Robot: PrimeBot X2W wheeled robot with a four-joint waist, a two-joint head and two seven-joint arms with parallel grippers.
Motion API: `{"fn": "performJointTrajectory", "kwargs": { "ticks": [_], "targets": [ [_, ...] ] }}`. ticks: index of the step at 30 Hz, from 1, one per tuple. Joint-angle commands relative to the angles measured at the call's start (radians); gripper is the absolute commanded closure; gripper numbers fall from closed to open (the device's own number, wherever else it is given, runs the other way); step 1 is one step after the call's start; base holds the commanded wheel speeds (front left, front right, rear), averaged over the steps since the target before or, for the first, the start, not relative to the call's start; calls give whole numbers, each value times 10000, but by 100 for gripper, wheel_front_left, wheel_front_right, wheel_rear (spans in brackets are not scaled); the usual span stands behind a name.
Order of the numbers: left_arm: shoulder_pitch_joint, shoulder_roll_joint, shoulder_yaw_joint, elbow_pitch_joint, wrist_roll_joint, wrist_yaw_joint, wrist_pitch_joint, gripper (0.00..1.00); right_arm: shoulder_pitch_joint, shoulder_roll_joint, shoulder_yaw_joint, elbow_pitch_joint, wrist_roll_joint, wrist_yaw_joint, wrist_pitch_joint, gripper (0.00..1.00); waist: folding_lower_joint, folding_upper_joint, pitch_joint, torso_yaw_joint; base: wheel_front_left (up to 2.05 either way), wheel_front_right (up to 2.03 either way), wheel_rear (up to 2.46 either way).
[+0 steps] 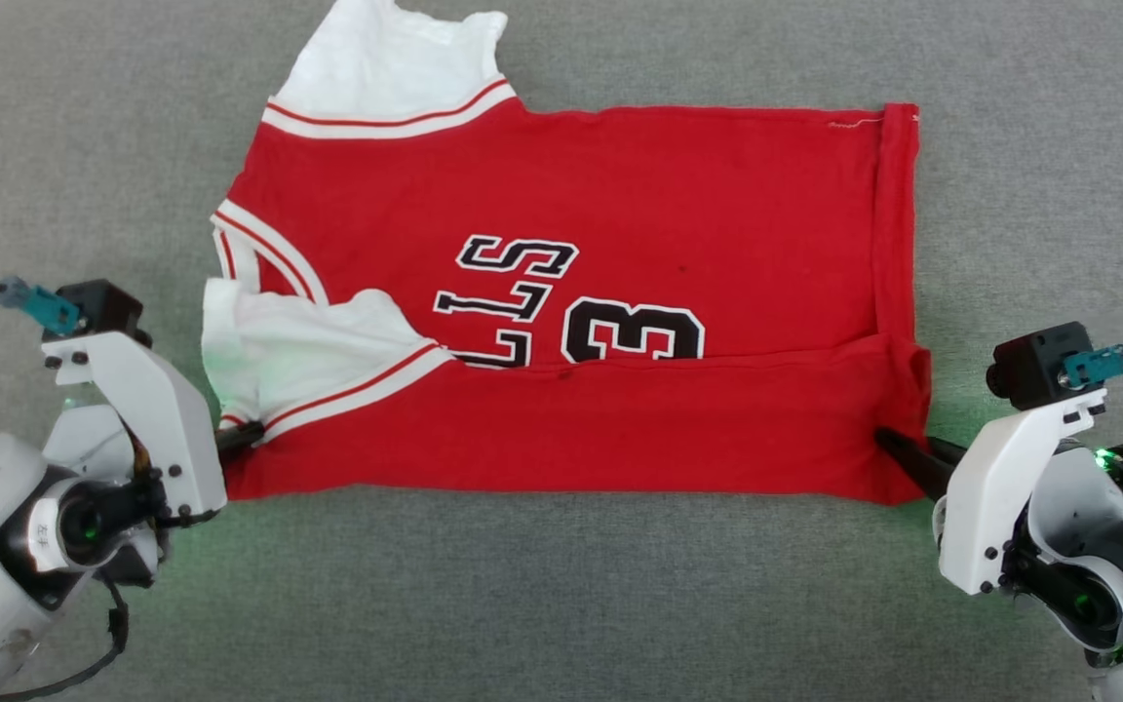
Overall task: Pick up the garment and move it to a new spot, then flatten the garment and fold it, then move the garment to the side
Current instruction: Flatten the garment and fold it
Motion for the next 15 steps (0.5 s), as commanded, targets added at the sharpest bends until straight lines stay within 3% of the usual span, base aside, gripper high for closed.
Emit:
{"fn": "performJointTrajectory", "kwargs": {
  "ticks": [1,15],
  "targets": [
    [465,-499,-390,66,-71,-104,116,100,310,105,265,396,39,3,240,100,0,0,-32,-3,0,0,0],
    [907,-79,-265,-71,-331,24,110,100,627,-688,-254,-14,435,-5,641,100,0,0,-1044,-33,0,0,0]
  ]
}}
